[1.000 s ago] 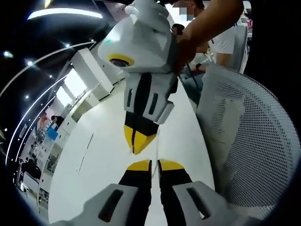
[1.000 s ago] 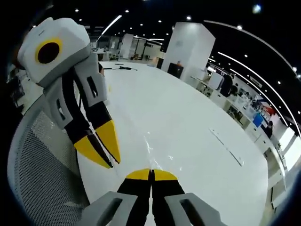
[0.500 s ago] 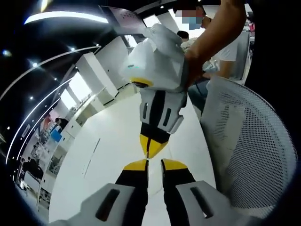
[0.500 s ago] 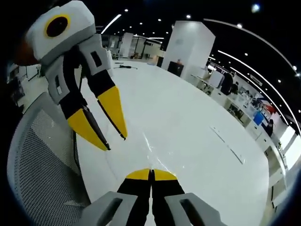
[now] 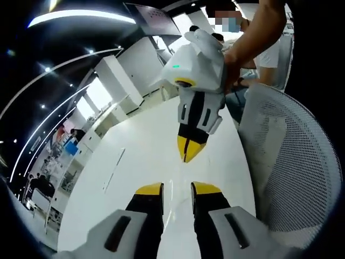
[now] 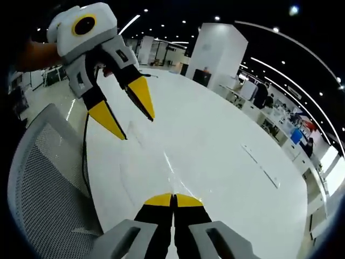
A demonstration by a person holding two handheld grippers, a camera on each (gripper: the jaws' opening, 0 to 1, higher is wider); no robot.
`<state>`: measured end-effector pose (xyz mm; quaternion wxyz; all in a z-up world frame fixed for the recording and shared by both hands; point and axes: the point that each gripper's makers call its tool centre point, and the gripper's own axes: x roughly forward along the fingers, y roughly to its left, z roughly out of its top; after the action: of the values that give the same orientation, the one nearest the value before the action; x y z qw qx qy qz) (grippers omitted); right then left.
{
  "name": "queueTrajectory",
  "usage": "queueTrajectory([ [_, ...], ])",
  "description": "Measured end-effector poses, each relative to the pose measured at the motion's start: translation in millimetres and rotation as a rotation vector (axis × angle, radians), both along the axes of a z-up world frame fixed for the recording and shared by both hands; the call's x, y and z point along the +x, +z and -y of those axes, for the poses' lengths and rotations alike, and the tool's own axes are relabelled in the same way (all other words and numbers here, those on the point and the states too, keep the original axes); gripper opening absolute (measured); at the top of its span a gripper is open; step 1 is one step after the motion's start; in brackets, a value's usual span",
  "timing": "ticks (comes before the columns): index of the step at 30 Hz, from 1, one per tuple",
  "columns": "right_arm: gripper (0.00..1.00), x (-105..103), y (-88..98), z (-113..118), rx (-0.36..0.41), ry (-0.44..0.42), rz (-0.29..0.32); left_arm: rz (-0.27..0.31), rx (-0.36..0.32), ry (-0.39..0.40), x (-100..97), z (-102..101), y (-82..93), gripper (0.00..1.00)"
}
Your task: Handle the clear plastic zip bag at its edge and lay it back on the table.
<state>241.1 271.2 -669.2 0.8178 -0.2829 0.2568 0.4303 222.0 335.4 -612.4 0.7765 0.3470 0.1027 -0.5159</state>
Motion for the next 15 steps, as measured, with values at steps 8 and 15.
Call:
queueTrajectory([
  [8,0.00,-1,-1.1,-1,-0.018,0.016,0.003,-0.007,0.083,-0.016,-0.1,-17,-13.9,0.19],
  [15,0.00,-2,-3.9,-2,-0.031,0.026,0.000,-0.007,0.150,-0.054,-3.5,-17,-27.0,0.18],
])
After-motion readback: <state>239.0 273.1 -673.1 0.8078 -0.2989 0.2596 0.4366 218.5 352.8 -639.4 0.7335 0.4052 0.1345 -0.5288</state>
